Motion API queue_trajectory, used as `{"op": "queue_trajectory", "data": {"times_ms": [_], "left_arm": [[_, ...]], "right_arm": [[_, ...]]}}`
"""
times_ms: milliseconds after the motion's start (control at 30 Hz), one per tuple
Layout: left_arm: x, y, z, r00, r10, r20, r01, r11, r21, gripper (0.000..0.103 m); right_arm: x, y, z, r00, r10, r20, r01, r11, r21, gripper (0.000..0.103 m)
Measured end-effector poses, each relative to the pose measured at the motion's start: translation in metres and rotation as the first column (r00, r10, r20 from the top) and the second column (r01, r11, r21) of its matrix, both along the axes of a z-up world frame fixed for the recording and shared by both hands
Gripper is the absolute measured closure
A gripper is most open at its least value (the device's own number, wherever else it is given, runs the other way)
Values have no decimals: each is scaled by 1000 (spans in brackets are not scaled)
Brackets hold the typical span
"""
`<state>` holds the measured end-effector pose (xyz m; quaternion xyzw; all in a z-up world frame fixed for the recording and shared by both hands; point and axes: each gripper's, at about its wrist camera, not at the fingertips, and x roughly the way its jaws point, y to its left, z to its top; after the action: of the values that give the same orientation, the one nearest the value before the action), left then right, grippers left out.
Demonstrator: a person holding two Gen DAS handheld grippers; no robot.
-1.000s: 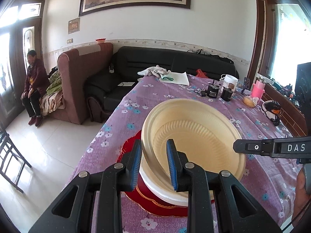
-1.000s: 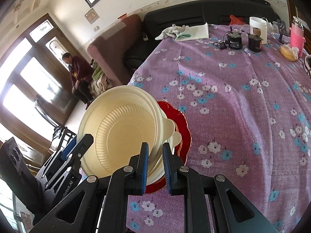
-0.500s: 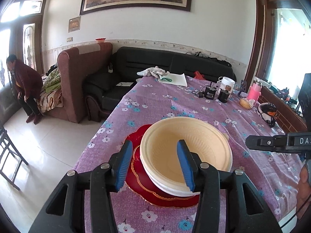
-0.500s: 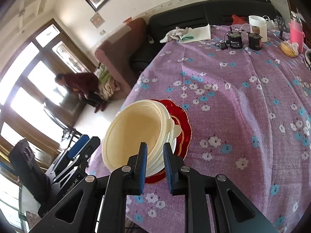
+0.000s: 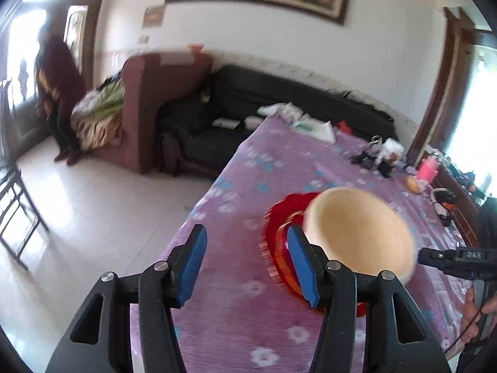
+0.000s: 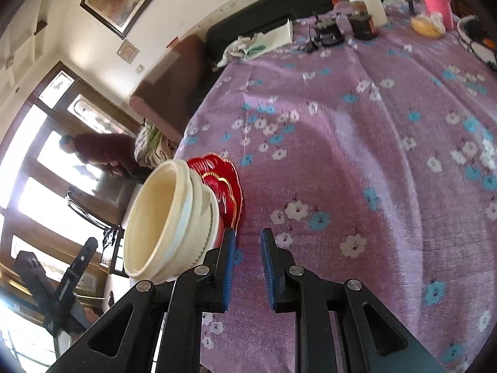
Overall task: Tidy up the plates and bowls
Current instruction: 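Grasp the rim of the red plate stack with both grippers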
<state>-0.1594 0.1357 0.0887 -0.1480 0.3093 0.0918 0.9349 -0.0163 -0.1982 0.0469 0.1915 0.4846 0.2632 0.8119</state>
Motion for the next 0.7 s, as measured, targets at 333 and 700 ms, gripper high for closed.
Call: {"op": "queue_trajectory", "data": {"times_ms": [333,700], "left_arm": [[32,7,-47,992,-63,-112,53,995,-89,50],[58,3,-59,985,-101,-138,90,992,-87,57]], "right_arm": [[11,23,-25,999,49,-21,-50,999,-19,81],[20,38,-36,998,65,-26,-65,998,-14,78]]}}
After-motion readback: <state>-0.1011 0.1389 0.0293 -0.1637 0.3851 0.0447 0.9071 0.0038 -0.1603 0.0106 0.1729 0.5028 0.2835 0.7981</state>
